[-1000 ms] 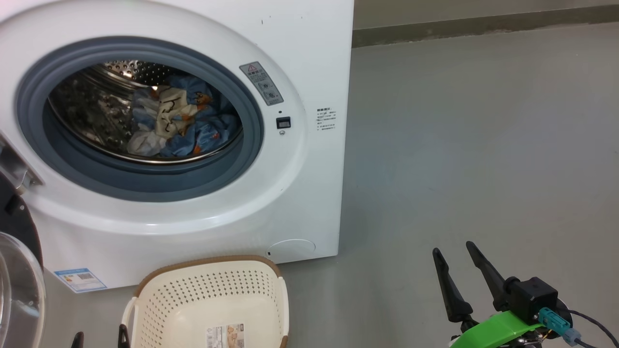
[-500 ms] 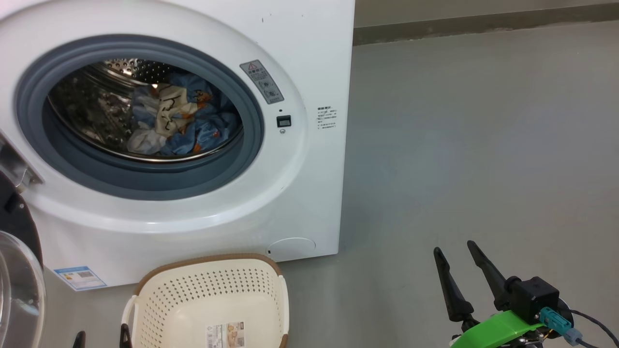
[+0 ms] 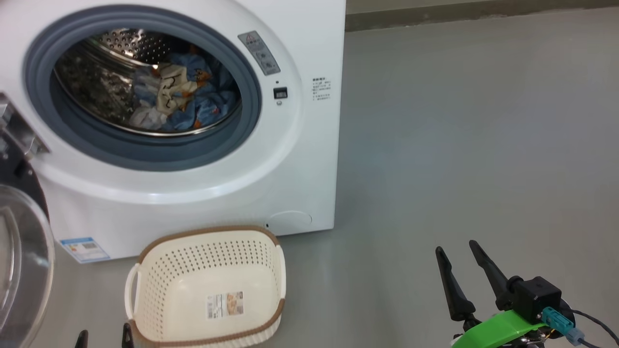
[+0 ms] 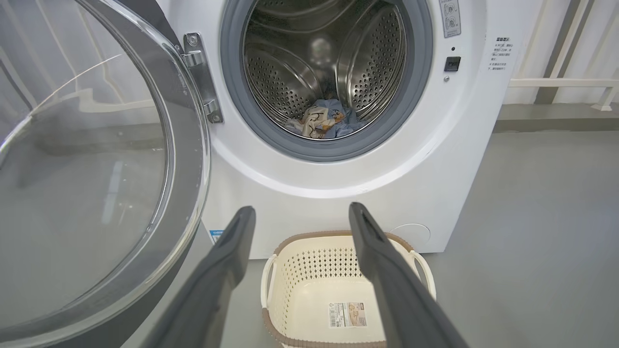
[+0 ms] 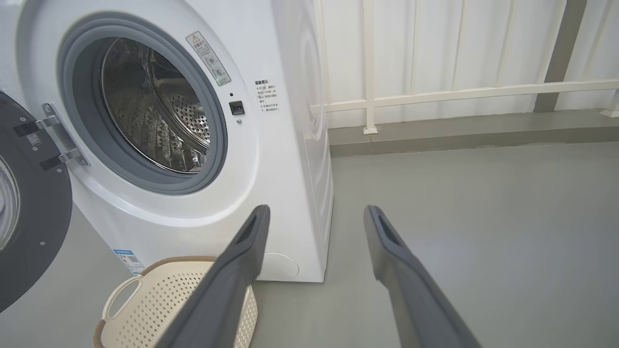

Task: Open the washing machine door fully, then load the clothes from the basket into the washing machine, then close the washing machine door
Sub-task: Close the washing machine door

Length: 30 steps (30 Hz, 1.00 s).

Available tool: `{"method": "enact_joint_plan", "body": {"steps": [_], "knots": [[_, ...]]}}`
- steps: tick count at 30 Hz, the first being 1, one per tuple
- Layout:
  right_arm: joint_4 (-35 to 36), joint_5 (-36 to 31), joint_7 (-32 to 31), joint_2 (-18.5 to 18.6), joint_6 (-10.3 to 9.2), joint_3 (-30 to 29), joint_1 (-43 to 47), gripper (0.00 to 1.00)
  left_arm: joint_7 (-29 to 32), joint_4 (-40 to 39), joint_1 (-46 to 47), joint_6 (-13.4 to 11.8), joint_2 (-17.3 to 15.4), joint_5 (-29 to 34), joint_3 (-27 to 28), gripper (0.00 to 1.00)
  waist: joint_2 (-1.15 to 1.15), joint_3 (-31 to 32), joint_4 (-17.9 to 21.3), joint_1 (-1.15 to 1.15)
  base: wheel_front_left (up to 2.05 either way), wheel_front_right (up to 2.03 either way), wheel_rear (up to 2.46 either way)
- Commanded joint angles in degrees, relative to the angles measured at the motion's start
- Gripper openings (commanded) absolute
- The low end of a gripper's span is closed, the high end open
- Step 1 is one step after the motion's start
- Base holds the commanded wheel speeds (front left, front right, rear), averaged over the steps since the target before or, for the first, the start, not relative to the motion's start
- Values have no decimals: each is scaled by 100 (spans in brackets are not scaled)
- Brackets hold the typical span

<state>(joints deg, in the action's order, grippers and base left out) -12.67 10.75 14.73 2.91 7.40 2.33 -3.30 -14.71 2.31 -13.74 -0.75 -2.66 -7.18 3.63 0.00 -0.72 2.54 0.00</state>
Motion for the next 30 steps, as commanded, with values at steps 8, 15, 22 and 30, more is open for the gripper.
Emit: {"method": "enact_joint_plan", "body": {"steps": [8, 15, 22, 30], "knots": [[166, 56, 27, -3, 9, 71, -42, 100, -29, -100, 313, -24, -21, 4, 157, 100, 0, -39, -30, 0, -146, 146, 0], [168, 45, 27, -3, 9, 78, -38, 100, -29, -178, 311, 28, -21, -29, 125, 100, 0, -5, -44, 0, -43, 43, 0], [175, 27, 27, -3, 9, 66, -22, 100, -29, -197, 287, 37, -21, -10, 124, 100, 0, 7, -76, 0, 0, 0, 0], [202, -19, 27, -3, 9, 57, 7, 100, -29, -208, 272, 10, -21, 8, 109, 100, 0, 41, -214, 0, 0, 0, 0]]}}
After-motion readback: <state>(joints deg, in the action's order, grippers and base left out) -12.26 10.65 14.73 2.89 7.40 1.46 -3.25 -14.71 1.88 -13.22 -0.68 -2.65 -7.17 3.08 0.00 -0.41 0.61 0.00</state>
